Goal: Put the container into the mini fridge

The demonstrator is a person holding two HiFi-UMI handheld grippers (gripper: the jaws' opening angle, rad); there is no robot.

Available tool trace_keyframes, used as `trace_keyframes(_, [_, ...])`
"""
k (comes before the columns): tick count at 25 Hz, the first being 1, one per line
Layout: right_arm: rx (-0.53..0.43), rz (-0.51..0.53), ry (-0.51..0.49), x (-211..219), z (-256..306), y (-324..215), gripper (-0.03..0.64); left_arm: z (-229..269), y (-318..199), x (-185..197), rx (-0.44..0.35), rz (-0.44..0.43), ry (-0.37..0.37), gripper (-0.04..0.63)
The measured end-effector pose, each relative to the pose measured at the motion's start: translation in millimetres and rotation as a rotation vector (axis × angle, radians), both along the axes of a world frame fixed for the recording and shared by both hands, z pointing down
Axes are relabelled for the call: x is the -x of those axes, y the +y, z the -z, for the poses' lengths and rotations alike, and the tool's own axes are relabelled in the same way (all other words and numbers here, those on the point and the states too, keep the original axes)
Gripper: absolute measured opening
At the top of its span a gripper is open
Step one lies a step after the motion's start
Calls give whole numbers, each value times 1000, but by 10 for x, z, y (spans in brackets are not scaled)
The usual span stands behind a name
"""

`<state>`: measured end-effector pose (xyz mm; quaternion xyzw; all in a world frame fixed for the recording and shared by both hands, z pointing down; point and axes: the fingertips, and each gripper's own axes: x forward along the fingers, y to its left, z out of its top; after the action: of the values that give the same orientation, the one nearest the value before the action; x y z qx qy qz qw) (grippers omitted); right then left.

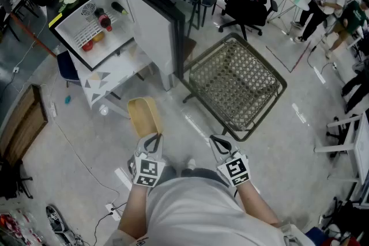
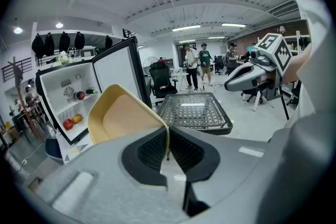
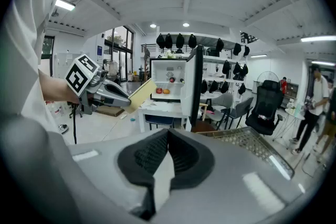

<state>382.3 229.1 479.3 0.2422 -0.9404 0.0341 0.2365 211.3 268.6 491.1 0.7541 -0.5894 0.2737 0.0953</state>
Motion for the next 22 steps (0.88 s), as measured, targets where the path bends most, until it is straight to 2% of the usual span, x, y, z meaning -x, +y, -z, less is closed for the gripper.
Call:
trace_keyframes(8, [-26,-17,3,447,150,59,4,42,116,386,-1,-10,34,21])
trace_keyframes(14, [-31,-39,-14,1002,178,119,5,14,212,939,-15,-12,59,21])
trace_keyframes(22, [-48,-36,21,1601,127,163,3,-120,248,1633,-14,7,82,21])
